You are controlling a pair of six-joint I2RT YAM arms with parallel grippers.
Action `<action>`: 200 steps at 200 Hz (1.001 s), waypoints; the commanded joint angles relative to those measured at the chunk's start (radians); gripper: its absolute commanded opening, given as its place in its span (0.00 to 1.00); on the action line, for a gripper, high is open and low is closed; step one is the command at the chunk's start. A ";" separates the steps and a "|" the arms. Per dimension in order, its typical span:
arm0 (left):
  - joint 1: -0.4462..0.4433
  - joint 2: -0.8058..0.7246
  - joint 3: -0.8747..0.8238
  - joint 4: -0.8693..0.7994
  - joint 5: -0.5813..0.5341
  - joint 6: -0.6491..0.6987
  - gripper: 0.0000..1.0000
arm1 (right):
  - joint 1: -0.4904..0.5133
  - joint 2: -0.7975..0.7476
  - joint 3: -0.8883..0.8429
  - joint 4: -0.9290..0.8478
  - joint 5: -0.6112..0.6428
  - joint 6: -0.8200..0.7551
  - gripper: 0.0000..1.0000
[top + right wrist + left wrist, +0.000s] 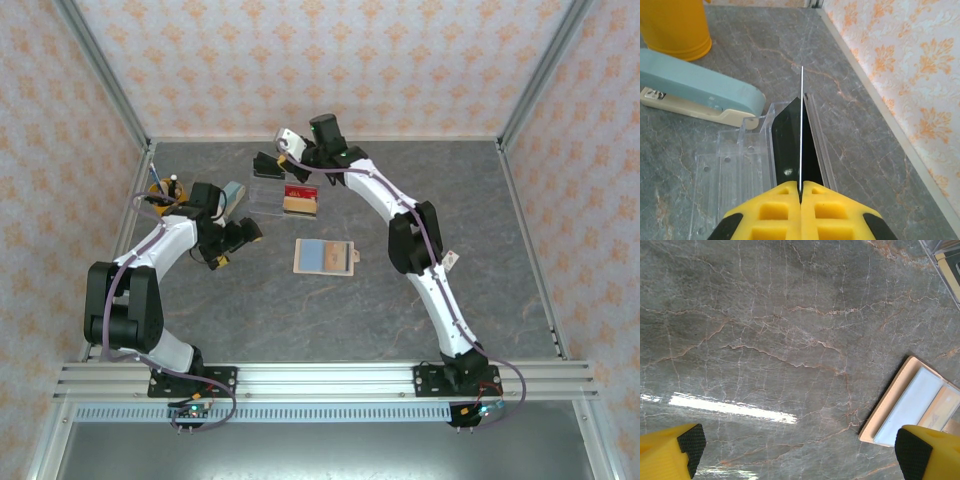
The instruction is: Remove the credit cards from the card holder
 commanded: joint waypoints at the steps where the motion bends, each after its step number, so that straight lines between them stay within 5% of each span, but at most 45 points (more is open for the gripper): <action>1: 0.007 0.012 -0.002 0.008 0.008 0.004 1.00 | -0.006 0.023 0.035 -0.026 0.004 -0.040 0.00; 187: 0.007 0.017 -0.006 0.023 0.028 0.009 1.00 | -0.020 -0.191 -0.134 -0.276 0.090 -0.154 0.00; 200: 0.005 0.021 -0.006 0.024 0.031 0.009 1.00 | -0.020 -0.201 -0.138 -0.273 0.092 -0.135 0.07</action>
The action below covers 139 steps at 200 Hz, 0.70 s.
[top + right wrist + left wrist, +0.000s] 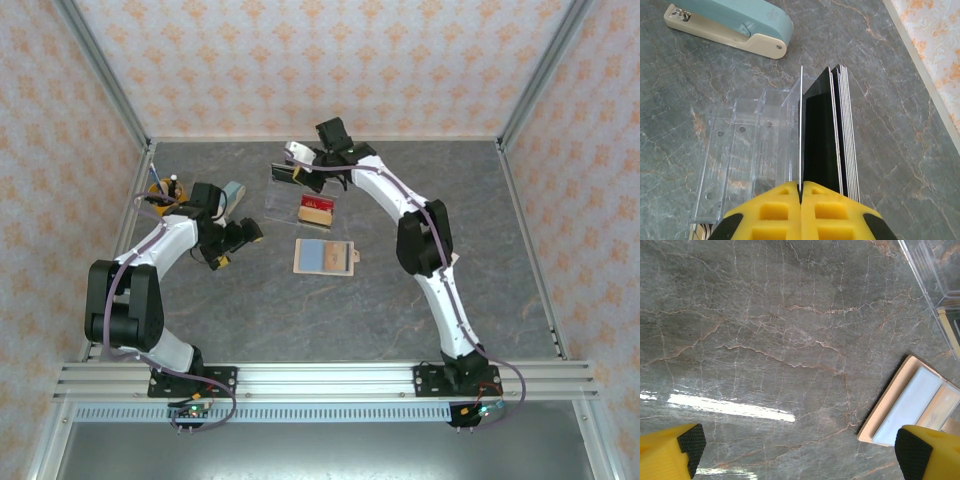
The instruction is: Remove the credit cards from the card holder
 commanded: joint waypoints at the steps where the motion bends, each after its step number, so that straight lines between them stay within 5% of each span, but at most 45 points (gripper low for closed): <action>1: 0.005 0.012 -0.005 0.016 0.016 0.008 1.00 | -0.005 -0.074 -0.016 -0.030 0.019 0.015 0.07; 28: 0.005 0.014 -0.009 0.023 0.026 0.005 1.00 | -0.002 -0.069 0.012 -0.030 0.018 0.071 0.19; 108: 0.006 0.009 -0.012 0.023 0.027 0.004 1.00 | 0.007 -0.085 0.044 -0.007 0.056 0.215 0.24; 139: 0.001 -0.004 -0.015 0.024 0.024 0.000 1.00 | 0.008 -0.198 -0.083 0.067 0.076 0.334 0.31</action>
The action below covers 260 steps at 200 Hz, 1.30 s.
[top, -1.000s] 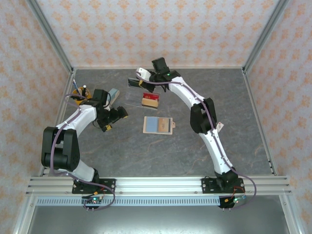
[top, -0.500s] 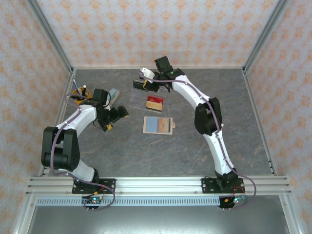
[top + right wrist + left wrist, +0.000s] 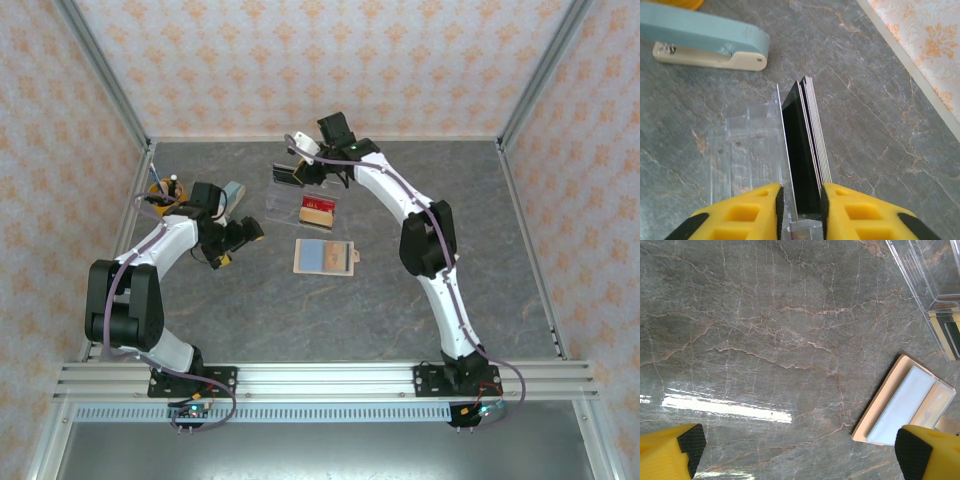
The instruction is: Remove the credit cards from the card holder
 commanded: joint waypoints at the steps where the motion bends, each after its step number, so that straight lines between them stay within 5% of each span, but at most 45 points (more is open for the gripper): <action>1: 0.001 -0.006 -0.013 0.007 0.008 0.000 1.00 | 0.007 -0.158 -0.088 0.073 0.024 0.123 0.31; 57: -0.099 -0.023 0.007 0.016 -0.031 0.016 1.00 | 0.019 -0.536 -0.620 0.316 0.234 0.523 0.41; 120: -0.269 0.009 0.025 0.137 -0.043 -0.006 0.96 | 0.063 -0.829 -0.955 0.028 0.551 1.047 0.48; 162: -0.334 0.071 0.062 0.165 -0.039 -0.027 0.94 | 0.124 -0.851 -1.064 -0.036 0.573 1.286 0.48; 205: -0.373 0.135 0.101 0.184 -0.037 -0.054 0.86 | 0.208 -0.802 -1.158 0.063 0.540 1.442 0.36; 260: -0.399 0.194 0.130 0.202 -0.033 -0.090 0.68 | 0.217 -0.689 -1.158 0.132 0.509 1.464 0.26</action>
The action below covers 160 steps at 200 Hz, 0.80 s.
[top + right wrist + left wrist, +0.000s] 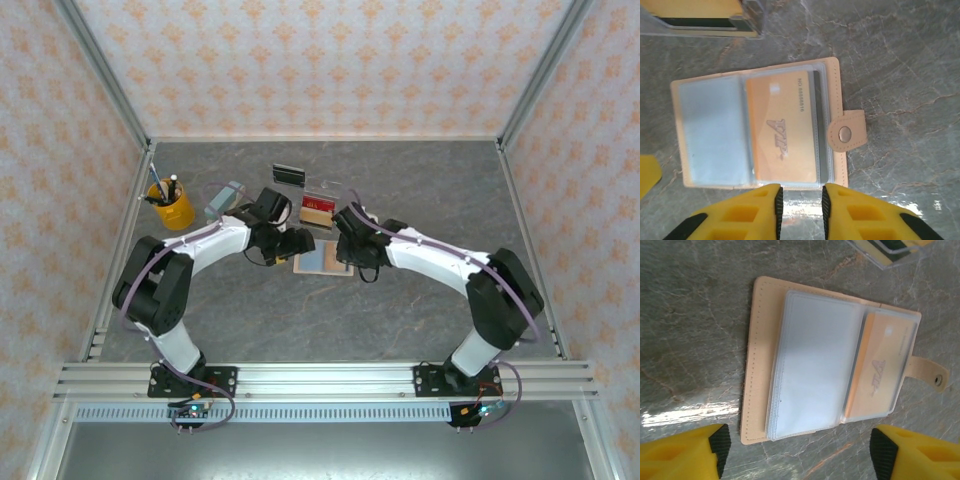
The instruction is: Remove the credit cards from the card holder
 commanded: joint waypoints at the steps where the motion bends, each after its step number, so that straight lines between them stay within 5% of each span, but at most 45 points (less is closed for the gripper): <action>1: -0.013 0.022 0.043 0.021 -0.021 -0.023 0.68 | 0.001 0.043 0.004 0.048 0.003 0.040 0.26; 63: -0.020 0.069 0.022 0.139 -0.067 -0.147 0.43 | -0.003 0.134 0.022 0.079 0.056 0.064 0.19; 160: -0.020 0.157 0.079 0.051 -0.063 -0.132 0.36 | -0.015 0.213 0.051 0.067 0.018 0.040 0.23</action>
